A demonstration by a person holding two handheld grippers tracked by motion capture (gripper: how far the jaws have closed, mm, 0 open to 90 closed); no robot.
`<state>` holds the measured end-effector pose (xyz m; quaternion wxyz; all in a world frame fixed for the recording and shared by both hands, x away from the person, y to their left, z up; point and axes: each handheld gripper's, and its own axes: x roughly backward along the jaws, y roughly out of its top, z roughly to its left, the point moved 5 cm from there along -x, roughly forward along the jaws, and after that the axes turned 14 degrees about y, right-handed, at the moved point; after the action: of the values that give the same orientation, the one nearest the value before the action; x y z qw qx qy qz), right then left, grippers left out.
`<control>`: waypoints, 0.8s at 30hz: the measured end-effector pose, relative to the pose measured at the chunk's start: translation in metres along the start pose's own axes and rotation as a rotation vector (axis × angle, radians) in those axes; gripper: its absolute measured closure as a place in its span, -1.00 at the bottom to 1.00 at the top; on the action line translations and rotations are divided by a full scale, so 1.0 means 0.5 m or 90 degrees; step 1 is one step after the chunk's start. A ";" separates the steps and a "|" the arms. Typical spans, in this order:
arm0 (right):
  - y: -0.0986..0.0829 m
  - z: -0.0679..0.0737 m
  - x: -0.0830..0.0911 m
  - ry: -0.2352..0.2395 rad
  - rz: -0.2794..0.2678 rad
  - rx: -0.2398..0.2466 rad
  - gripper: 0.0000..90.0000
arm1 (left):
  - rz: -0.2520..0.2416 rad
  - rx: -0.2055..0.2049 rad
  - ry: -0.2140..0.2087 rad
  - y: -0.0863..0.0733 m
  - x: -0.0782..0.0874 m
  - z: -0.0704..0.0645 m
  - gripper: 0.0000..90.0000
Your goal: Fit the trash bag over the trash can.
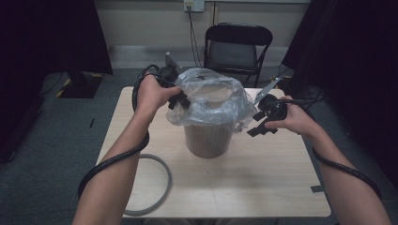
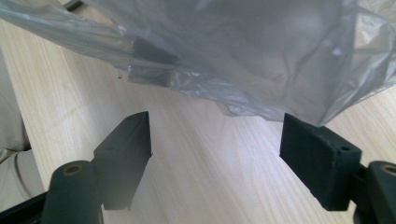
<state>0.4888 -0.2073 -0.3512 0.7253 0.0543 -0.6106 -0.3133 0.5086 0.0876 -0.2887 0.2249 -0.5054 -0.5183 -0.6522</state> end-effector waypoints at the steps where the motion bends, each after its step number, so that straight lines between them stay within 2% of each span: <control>1: 0.000 0.001 -0.001 0.003 0.001 -0.001 -0.46 | 0.002 0.004 0.003 -0.001 0.001 -0.004 0.16; 2: 0.000 0.001 -0.001 0.002 0.002 0.001 -0.46 | 0.021 0.007 0.008 -0.006 0.004 -0.011 0.15; 5: -0.001 0.005 -0.002 0.002 -0.001 0.002 -0.46 | 0.020 -0.001 0.021 -0.015 0.008 -0.022 0.15; 8: -0.005 0.012 -0.004 0.004 0.001 0.003 -0.46 | 0.022 0.001 0.024 -0.036 0.017 -0.037 0.15; 12: -0.011 0.023 -0.004 0.003 0.005 0.006 -0.45 | 0.041 0.010 0.018 -0.069 0.032 -0.060 0.15; 14: -0.014 0.030 -0.004 0.006 0.002 0.005 -0.44 | 0.045 0.002 0.015 -0.087 0.043 -0.067 0.15; 15: -0.016 0.033 -0.005 0.005 0.003 0.007 -0.44 | 0.040 -0.014 0.008 -0.093 0.047 -0.068 0.13; 16: -0.018 0.037 -0.006 0.009 0.005 0.006 -0.44 | 0.034 -0.028 0.007 -0.097 0.051 -0.066 0.11; 17: -0.020 0.040 -0.007 0.008 0.009 0.007 -0.42 | 0.029 -0.024 0.012 -0.098 0.055 -0.065 0.05; 19: -0.022 0.044 -0.009 0.009 0.010 0.008 -0.41 | 0.010 -0.009 0.023 -0.096 0.072 -0.052 -0.22; 22: -0.024 0.046 -0.009 0.010 0.012 0.010 -0.40 | -0.018 -0.011 0.030 -0.089 0.093 -0.030 -0.33; 24: -0.023 0.044 -0.009 0.009 0.013 0.010 -0.36 | -0.037 -0.007 0.046 -0.083 0.104 -0.009 -0.36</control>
<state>0.4637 -0.2076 -0.3548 0.7326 0.0561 -0.6082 -0.3005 0.4524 0.1105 -0.2606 0.2216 -0.4675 -0.5205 -0.6793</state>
